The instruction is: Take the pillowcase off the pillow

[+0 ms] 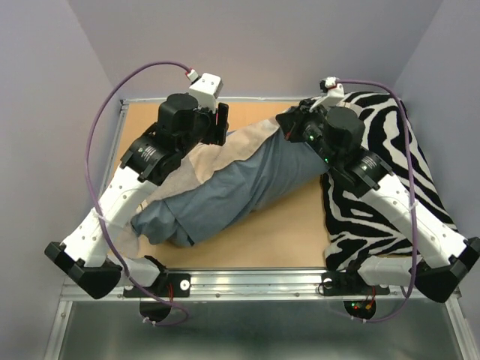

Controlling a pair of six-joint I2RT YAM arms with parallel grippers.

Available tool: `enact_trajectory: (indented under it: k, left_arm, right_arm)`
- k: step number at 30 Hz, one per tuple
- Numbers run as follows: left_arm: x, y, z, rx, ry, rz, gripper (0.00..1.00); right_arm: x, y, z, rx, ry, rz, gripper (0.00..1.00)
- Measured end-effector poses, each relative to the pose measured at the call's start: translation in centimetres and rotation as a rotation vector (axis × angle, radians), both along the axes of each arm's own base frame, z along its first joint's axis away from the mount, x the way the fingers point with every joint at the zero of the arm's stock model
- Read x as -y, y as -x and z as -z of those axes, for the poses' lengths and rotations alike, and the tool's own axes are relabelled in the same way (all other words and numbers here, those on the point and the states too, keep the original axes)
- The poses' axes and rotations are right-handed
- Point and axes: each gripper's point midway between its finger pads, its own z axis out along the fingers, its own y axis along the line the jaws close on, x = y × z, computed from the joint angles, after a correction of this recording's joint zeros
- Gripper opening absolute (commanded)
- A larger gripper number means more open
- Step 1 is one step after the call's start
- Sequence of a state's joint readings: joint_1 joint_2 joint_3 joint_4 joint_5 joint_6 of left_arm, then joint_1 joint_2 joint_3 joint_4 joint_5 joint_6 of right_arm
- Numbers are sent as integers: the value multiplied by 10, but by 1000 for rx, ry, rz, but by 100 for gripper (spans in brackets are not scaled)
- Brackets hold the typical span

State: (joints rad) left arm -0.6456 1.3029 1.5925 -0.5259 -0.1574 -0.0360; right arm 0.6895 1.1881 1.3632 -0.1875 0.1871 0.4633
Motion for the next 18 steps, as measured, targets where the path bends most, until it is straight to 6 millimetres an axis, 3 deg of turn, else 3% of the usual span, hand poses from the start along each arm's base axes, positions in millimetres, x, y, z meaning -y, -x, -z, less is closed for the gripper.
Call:
enact_trajectory:
  k: [7, 15, 18]
  left_arm:
    - [-16, 34, -42, 93, 75, 39, 71]
    - [-39, 63, -25, 58, 58, 20, 72]
    - [-42, 65, -23, 50, 59, 2, 71]
  right_arm:
    - [-11, -35, 41, -95, 138, 65, 1]
    - [-19, -74, 25, -78, 208, 155, 1]
    - [-30, -100, 33, -91, 239, 175, 1]
